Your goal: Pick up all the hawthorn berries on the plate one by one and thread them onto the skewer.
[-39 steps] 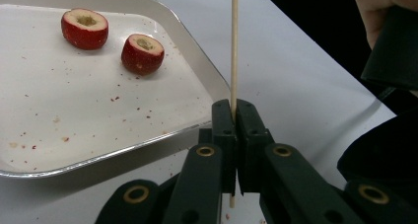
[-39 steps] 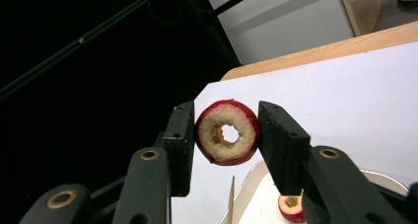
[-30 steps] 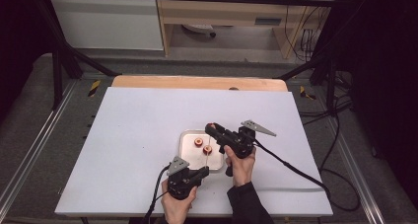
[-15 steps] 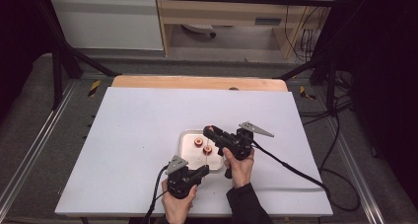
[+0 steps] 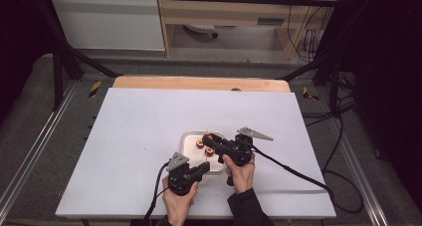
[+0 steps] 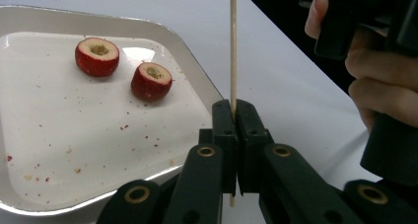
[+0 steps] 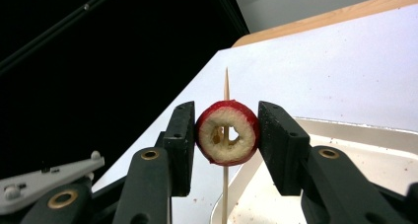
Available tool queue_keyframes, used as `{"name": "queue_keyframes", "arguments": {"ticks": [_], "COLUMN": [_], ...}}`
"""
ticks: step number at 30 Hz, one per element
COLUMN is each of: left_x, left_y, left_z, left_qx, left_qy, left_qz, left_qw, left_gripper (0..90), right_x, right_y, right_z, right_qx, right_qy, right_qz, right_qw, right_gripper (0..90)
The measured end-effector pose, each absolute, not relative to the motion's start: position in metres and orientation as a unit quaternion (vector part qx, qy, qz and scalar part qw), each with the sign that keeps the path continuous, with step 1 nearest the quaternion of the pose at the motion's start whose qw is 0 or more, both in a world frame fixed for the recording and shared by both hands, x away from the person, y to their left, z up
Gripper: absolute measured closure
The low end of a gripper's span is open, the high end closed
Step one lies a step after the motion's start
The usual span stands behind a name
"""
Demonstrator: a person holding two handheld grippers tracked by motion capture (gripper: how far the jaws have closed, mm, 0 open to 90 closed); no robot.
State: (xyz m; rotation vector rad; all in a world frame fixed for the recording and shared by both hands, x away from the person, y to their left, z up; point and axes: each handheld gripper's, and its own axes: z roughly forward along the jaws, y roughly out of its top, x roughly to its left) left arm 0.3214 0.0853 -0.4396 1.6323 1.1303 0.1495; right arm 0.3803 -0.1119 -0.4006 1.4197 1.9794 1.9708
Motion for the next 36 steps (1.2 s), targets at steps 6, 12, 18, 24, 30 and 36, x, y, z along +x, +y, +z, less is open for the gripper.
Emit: {"name": "queue_keyframes", "arguments": {"ticks": [6, 12, 18, 24, 30, 36], "left_x": [0.329, 0.334, 0.335, 0.336, 0.334, 0.33], "left_y": [0.088, 0.09, 0.09, 0.09, 0.093, 0.104], "left_z": [-0.433, -0.431, -0.432, -0.433, -0.433, -0.435], "left_qx": [0.689, 0.691, 0.697, 0.707, 0.716, 0.734], "left_qy": [0.474, 0.472, 0.467, 0.458, 0.443, 0.437], "left_qz": [0.08, 0.085, 0.086, 0.088, 0.1, 0.114], "left_qw": [0.542, 0.54, 0.537, 0.532, 0.53, 0.507], "left_gripper": [88.6, 88.6, 88.7, 88.7, 88.7, 88.6], "right_x": [0.375, 0.372, 0.37, 0.37, 0.372, 0.377], "right_y": [-0.107, -0.105, -0.105, -0.105, -0.108, -0.119], "right_z": [-0.409, -0.413, -0.415, -0.415, -0.412, -0.401], "right_qx": [0.449, 0.445, 0.446, 0.446, 0.435, 0.418], "right_qy": [0.65, 0.661, 0.667, 0.672, 0.68, 0.703], "right_qz": [0.613, 0.605, 0.597, 0.591, 0.59, 0.575], "right_qw": [-0.003, -0.005, -0.002, -0.001, -0.008, 0.013], "right_gripper": [60.2, 60.2, 60.1, 60.1, 55.1, 31.8]}}
